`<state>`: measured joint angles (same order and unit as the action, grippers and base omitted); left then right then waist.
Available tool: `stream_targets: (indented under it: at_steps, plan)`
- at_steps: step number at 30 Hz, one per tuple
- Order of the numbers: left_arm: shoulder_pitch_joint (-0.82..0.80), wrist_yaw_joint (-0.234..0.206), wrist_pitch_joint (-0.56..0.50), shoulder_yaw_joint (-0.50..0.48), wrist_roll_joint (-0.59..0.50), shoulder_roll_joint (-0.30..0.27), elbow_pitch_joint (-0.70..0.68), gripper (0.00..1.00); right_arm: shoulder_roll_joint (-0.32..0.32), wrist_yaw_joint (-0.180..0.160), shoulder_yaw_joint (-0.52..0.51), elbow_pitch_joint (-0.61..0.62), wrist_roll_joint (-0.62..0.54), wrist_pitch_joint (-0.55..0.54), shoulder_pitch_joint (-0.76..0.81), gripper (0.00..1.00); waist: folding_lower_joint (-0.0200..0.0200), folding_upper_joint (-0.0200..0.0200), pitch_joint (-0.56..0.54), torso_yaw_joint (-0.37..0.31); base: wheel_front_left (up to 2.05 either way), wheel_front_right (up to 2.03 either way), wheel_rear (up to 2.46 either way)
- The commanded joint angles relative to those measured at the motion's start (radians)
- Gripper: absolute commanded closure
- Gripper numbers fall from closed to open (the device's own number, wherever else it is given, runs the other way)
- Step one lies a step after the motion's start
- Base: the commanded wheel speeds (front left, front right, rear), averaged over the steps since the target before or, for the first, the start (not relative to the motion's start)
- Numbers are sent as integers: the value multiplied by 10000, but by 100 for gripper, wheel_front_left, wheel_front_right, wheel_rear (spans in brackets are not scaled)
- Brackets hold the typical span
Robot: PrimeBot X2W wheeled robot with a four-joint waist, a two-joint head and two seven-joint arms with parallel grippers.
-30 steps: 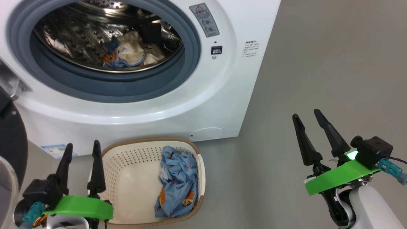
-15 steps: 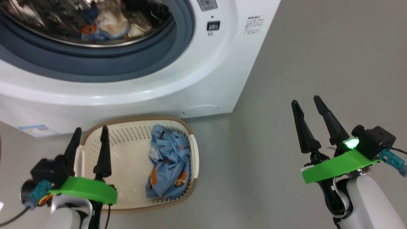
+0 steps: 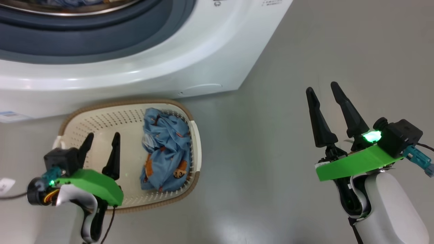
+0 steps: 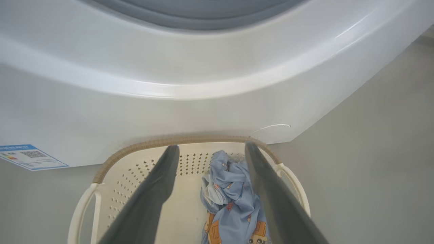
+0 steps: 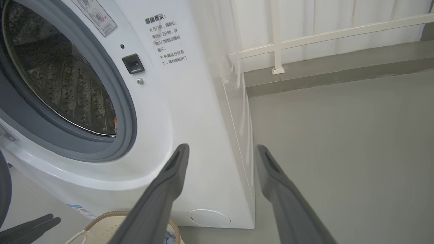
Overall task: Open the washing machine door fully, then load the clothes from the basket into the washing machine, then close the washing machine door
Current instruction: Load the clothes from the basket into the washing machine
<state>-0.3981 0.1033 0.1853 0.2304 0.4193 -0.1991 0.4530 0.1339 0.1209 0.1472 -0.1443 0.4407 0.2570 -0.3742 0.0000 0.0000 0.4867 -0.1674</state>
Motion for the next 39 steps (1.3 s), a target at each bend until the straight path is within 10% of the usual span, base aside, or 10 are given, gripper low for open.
stream_targets:
  at_steps: [1,39]
  plan:
    - [-365,88,-109,-195,272,-280,240,0,-42,98,150,273,-79,48,-73,0,0,0,449,-272,0,0,0]
    - [-5124,273,-1350,4904,3567,-1847,5651,0,-817,98,583,831,-22,48,-919,0,0,0,3810,-2319,0,0,0]
